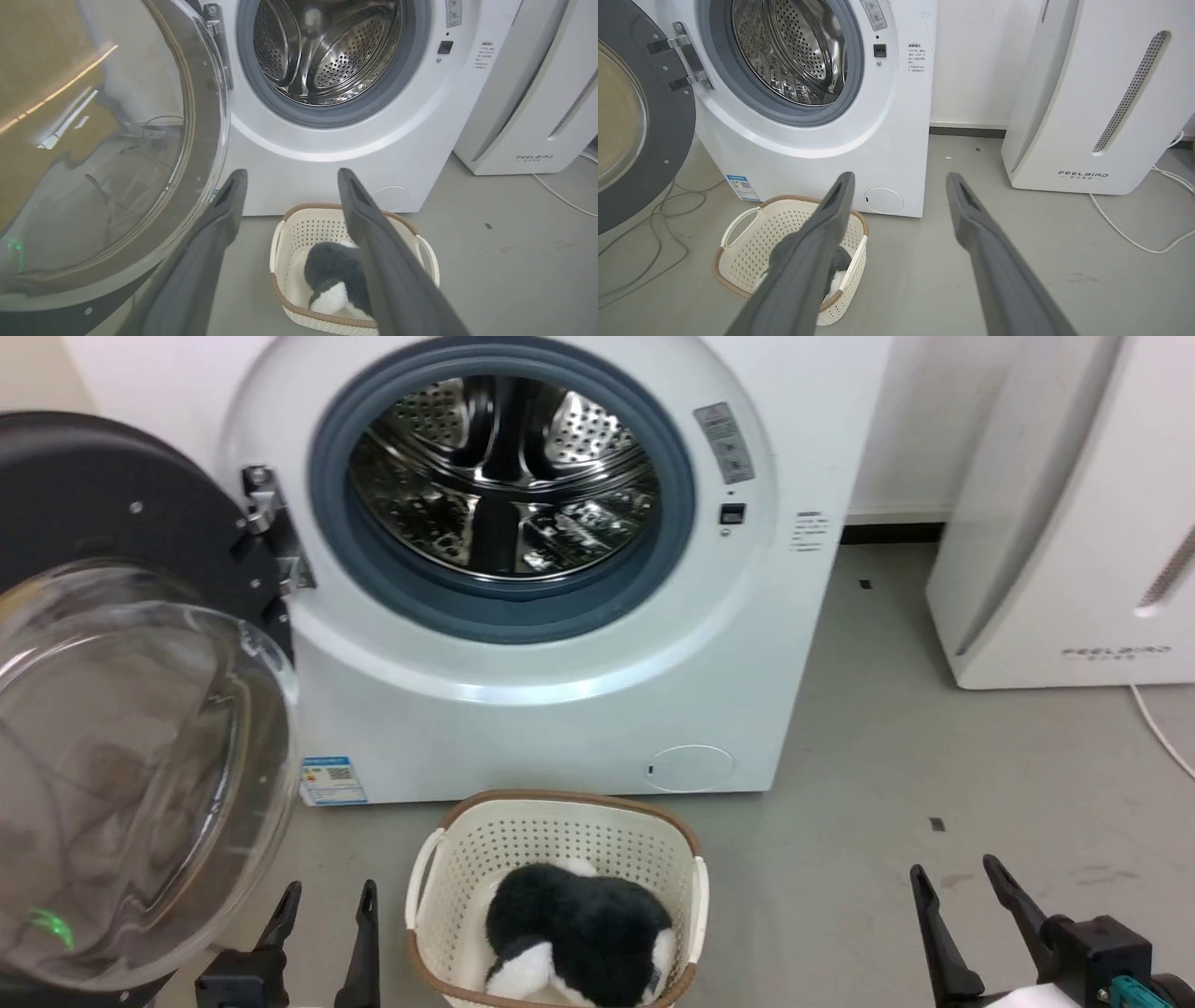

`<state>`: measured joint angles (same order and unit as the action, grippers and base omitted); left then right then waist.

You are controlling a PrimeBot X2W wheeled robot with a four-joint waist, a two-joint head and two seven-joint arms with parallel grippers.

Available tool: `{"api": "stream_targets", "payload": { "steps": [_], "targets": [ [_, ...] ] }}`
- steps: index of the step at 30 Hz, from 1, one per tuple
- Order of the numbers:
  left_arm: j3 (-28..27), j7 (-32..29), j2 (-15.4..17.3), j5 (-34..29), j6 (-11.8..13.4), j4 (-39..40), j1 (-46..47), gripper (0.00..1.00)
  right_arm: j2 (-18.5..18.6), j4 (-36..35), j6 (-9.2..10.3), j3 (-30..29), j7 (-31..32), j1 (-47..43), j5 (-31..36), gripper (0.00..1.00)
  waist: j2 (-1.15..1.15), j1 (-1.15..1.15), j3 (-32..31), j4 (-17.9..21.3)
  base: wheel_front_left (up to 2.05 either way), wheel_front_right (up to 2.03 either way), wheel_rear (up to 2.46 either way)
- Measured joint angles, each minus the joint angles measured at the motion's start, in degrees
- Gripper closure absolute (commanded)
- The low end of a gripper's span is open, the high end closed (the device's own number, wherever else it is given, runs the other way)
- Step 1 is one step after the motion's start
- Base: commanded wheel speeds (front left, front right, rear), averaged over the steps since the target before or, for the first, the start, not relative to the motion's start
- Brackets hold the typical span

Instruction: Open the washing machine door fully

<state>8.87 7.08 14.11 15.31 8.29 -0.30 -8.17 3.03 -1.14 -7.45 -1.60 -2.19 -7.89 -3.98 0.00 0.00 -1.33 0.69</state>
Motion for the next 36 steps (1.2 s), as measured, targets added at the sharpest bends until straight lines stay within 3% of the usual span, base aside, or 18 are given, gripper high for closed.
{"api": "stream_targets", "payload": {
  "steps": [10,11,36],
  "targets": [
    [-0.1,1.31,0.0,0.51,0.1,-2.65,0.62,0.0,0.0,-1.44,0.0,0.71,0.58,-0.16,-0.11,0.0,0.0,0.0,0.45,2.02,0.0,0.0,0.0],
    [-0.15,1.27,-0.02,0.49,0.1,-2.64,0.65,1.0,0.0,-1.4,0.0,0.71,0.58,-0.1,-0.11,1.0,0.0,0.0,0.45,2.03,0.0,0.0,0.0],
    [-1.42,-0.09,-1.93,-1.69,-1.09,-2.34,1.14,1.0,0.0,-1.09,0.0,0.73,0.74,0.25,0.01,1.0,0.0,0.0,0.61,1.55,0.0,0.0,0.0]
  ]
}}
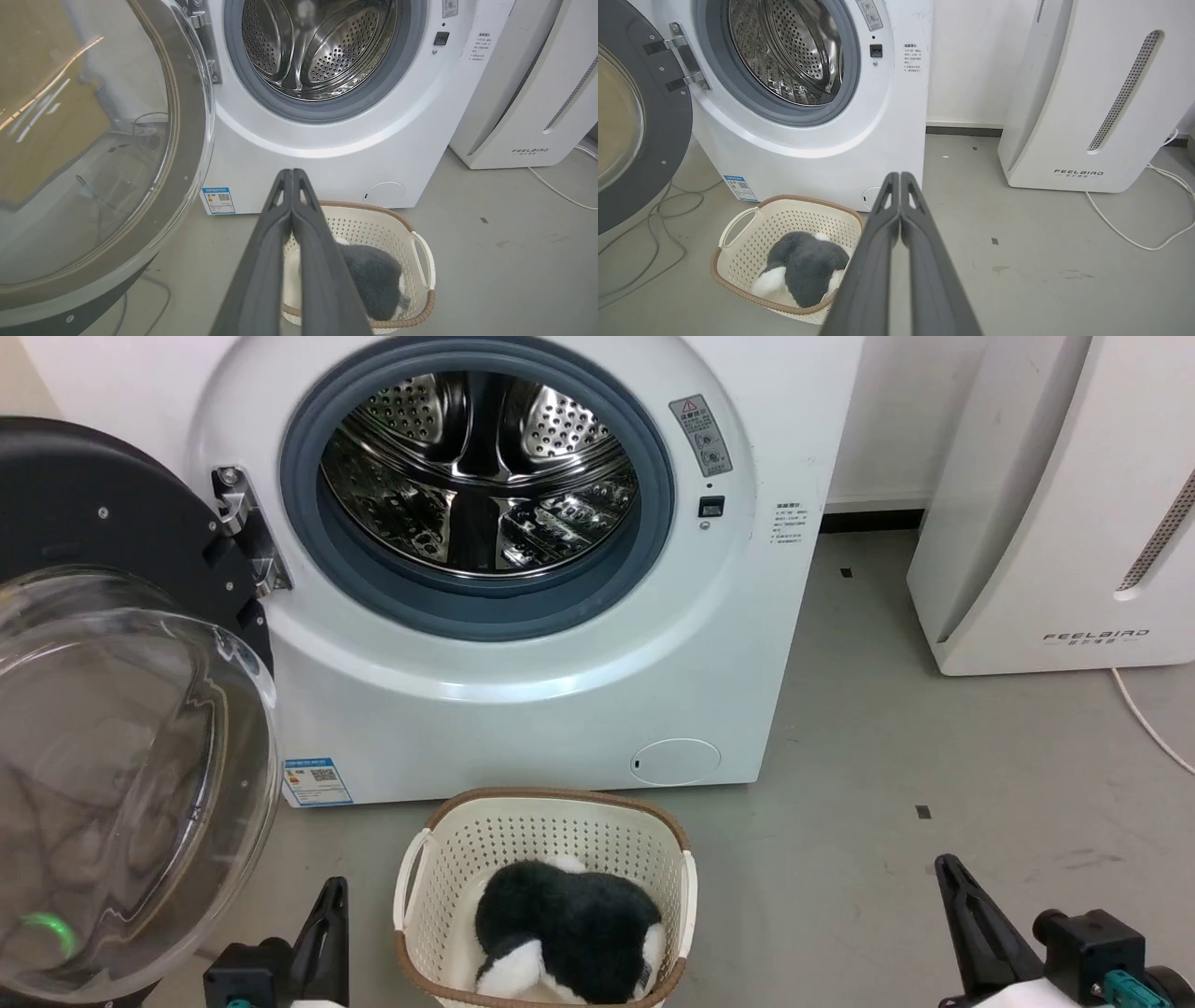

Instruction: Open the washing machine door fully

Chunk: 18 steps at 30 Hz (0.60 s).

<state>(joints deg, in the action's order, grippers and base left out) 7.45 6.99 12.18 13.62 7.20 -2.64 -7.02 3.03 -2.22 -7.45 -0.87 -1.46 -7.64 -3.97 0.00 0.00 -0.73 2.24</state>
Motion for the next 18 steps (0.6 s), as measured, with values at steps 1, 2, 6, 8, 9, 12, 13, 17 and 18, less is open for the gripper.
{"api": "stream_targets", "payload": {
  "steps": [1,2,6,8,9,12,13,17,18],
  "targets": [
    [-0.12,-0.01,-0.13,-0.16,-0.18,0.03,0.01,1.0,0.0,0.02,0.01,0.02,0.08,0.01,0.04,1.0,0.0,0.0,0.01,-0.02,0.0,0.0,0.0],
    [-0.21,-0.08,-0.24,-0.41,-0.31,0.08,0.02,1.0,0.0,0.03,0.01,0.01,0.12,0.03,0.13,1.0,0.0,0.0,0.02,-0.04,0.0,0.0,0.0],
    [-0.55,-0.48,-0.52,-0.89,-0.35,0.16,0.18,1.0,0.0,0.11,0.0,0.07,0.2,0.3,0.46,1.0,0.0,0.0,0.04,-0.13,0.0,0.0,0.0],
    [-0.66,-0.51,-0.67,-1.01,-0.43,0.25,0.27,1.0,0.0,0.18,0.01,0.08,0.3,0.69,0.48,1.0,0.0,0.0,0.06,-0.17,0.0,0.0,0.0],
    [-0.74,-0.51,-0.73,-1.18,-0.63,0.3,0.3,1.0,0.0,0.19,0.0,0.09,0.31,0.86,0.48,1.0,0.0,0.0,0.07,-0.19,0.0,0.0,0.0],
    [-0.88,-0.76,-0.91,-1.54,-0.86,0.35,0.36,1.0,0.0,0.25,0.01,0.11,0.33,1.04,0.49,1.0,0.0,0.0,0.08,-0.26,0.0,0.0,0.0],
    [-0.94,-0.88,-0.94,-1.64,-0.91,0.36,0.4,1.0,0.0,0.25,0.0,0.12,0.33,1.13,0.51,1.0,0.0,0.0,0.09,-0.28,0.0,0.0,0.0],
    [-1.26,-1.27,-1.53,-2.54,-1.35,0.47,1.19,1.0,0.0,0.33,0.0,0.15,0.35,1.25,0.8,1.0,0.0,0.0,0.13,-0.41,0.0,0.0,0.0],
    [-1.35,-1.35,-1.69,-2.65,-1.37,0.52,1.25,1.0,0.0,0.34,0.0,0.18,0.35,1.31,0.9,1.0,0.0,0.0,0.14,-0.43,0.0,0.0,0.0]
  ]
}}
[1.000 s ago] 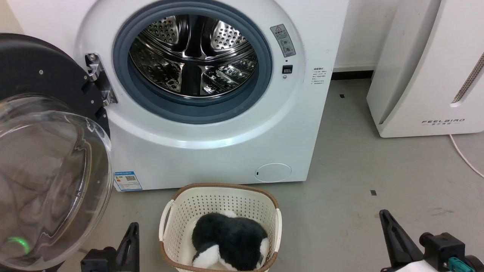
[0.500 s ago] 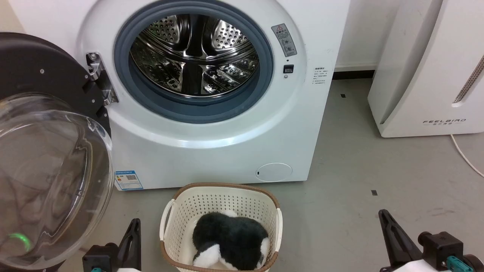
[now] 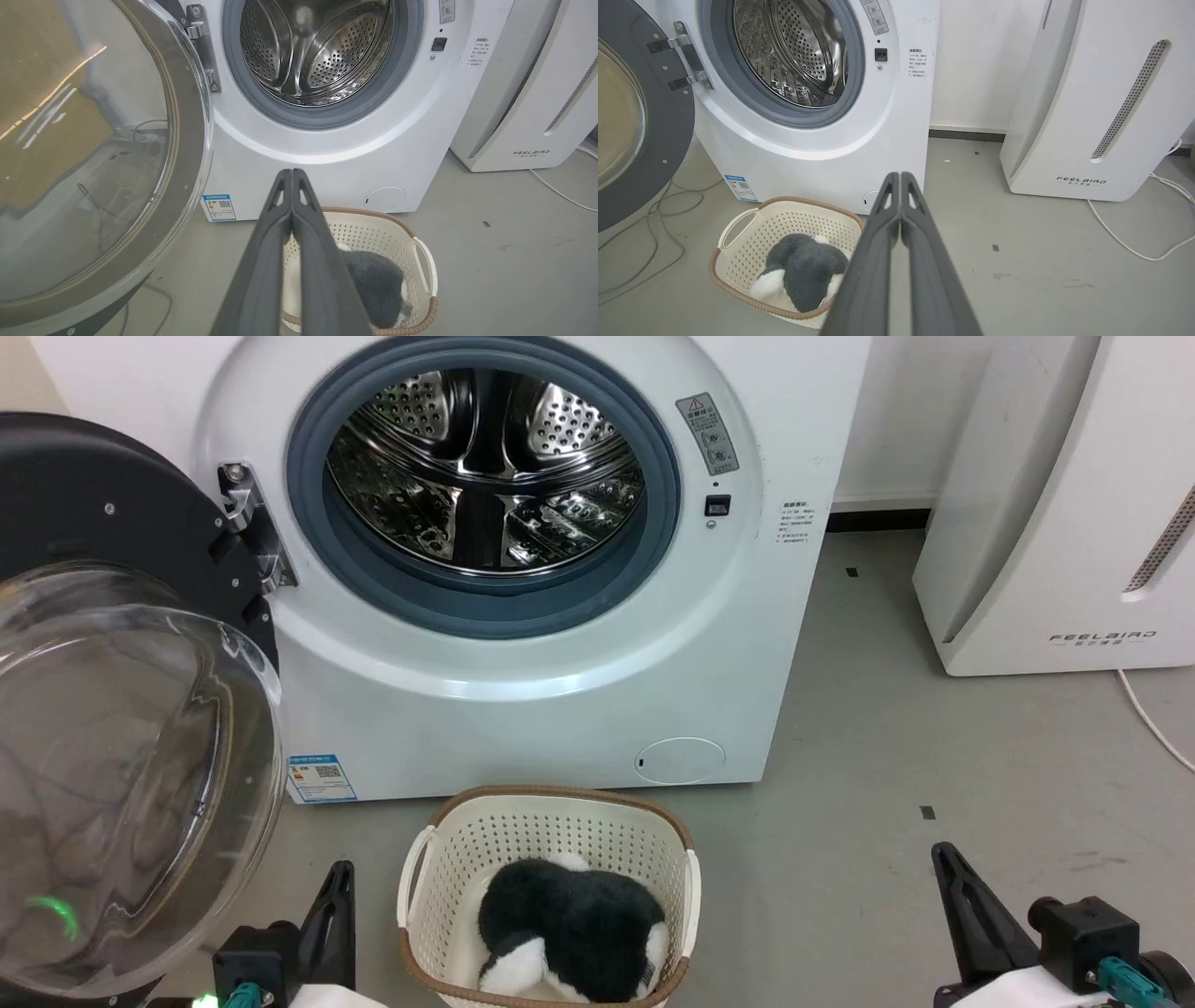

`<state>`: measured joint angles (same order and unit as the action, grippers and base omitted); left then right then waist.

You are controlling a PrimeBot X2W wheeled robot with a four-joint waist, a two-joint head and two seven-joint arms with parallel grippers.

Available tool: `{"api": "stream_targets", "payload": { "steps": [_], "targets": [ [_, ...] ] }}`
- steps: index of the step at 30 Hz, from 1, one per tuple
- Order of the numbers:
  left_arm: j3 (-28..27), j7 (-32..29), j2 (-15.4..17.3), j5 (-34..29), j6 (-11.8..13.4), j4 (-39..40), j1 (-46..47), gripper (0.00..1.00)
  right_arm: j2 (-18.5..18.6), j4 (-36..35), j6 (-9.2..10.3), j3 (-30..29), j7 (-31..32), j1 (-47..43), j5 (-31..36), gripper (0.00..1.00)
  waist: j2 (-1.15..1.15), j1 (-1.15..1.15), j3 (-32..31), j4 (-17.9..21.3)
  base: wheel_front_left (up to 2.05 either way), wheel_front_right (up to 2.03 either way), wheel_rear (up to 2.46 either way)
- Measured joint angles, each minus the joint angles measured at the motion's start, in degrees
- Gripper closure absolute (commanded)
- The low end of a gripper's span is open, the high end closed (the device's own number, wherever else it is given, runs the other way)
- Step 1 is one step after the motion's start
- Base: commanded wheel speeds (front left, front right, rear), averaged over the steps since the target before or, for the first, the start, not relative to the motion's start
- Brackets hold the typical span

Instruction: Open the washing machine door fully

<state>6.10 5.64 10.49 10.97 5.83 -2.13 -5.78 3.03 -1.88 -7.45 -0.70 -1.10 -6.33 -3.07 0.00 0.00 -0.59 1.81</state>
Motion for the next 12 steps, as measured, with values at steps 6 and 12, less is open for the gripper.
{"api": "stream_targets", "payload": {
  "steps": [6,12],
  "targets": [
    [-0.36,-0.35,-0.58,-0.81,-0.45,0.11,0.09,1.0,0.0,0.12,0.0,0.03,0.01,0.34,0.02,1.0,0.0,0.0,0.04,-0.13,0.0,0.0,0.0],
    [-0.99,-0.6,-0.96,-1.41,-0.92,0.2,0.27,1.0,0.0,0.26,0.0,0.07,0.01,0.94,0.21,1.0,0.0,0.0,0.08,-0.26,0.0,0.0,0.0]
  ]
}}
